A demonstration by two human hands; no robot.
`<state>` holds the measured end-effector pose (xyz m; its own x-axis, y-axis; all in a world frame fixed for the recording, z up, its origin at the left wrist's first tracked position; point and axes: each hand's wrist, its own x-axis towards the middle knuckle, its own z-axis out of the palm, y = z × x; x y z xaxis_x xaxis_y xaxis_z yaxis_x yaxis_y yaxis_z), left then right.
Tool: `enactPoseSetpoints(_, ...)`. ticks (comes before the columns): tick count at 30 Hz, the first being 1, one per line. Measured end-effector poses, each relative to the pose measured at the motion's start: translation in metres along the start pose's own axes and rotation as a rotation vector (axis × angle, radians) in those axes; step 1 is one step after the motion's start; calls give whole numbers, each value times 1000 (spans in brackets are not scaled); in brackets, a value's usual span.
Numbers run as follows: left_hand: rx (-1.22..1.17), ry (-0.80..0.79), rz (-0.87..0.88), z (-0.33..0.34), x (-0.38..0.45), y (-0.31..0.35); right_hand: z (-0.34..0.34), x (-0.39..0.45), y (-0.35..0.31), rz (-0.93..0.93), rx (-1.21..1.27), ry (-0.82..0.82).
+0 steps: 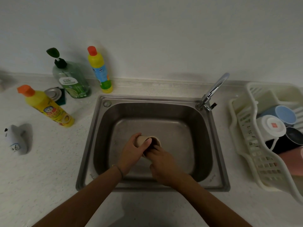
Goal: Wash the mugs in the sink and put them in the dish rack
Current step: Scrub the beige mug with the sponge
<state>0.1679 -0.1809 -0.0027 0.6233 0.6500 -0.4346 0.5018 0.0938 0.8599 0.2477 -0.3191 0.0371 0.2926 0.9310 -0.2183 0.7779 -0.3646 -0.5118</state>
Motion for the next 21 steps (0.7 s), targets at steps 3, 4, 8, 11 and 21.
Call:
enactPoseSetpoints(3, -6, -30, -8, -2, 0, -1, 4, -1, 9, -60, -272, -40)
enactPoseSetpoints(4, -21, -20, -6, -1, -2, -1, 6, 0, 3, -5, -191, -40)
enactPoseSetpoints(8, -57, 21, -45, 8, -1, -4, 7, 8, -16, 227, 256, -8)
enactPoseSetpoints(11, -39, -49, -67, 1, 3, -3, 6, 2, 3, -10, -146, -15)
enactPoseSetpoints(21, -73, -38, -98, -1, 11, -2, 14, 7, 11, -44, -162, 95)
